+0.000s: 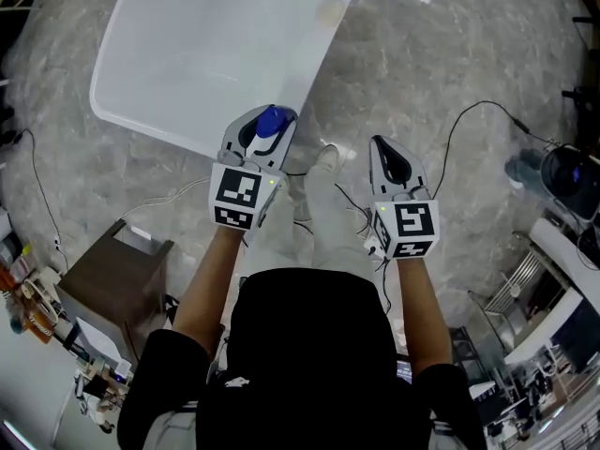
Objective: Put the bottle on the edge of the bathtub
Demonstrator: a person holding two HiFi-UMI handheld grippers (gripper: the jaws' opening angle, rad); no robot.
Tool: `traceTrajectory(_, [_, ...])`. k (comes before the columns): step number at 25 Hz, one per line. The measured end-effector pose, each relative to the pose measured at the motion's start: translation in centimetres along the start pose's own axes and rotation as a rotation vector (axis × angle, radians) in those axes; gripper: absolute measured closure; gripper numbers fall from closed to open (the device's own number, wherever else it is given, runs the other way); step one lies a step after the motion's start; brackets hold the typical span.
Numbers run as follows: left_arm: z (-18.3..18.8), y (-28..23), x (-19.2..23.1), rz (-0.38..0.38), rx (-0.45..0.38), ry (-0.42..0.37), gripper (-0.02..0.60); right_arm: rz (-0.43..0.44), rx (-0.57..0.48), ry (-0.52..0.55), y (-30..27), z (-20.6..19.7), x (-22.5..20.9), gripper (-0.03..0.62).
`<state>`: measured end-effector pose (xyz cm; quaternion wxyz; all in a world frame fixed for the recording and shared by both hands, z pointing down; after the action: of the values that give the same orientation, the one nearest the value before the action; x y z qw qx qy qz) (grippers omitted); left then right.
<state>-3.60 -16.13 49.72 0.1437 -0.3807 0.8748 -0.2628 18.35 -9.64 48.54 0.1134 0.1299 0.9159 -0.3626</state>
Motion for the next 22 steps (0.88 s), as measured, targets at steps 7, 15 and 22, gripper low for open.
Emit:
traceTrajectory(7, [-3.4,-3.2,0.3,-0.003,0.035,0.003,0.419,0.011,0.061,-0.023,-2.7,-3.3,-0.6,0.572])
traceTrajectory(15, [-5.8,-6.5,0.9,0.0,0.066,0.011,0.419,0.036,0.105,-0.033,-5.1,-5.0,-1.0,0.572])
traceTrajectory(22, [-6.9,-8.4,1.5,0.016,0.092,-0.005,0.417,0.045,0.139,-0.037,-6.1,-5.7,-1.4,0.572])
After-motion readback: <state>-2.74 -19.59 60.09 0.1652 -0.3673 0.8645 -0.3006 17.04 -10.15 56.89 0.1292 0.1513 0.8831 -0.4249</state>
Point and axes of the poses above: the fingertips, and each gripper's own axes: y backward along the fingers, x to its left, z out of its top, the point moved 7 cm from there along y, backward along the fingers, and after that the axes turned 14 degrees about -y, right-handed, at the moved point
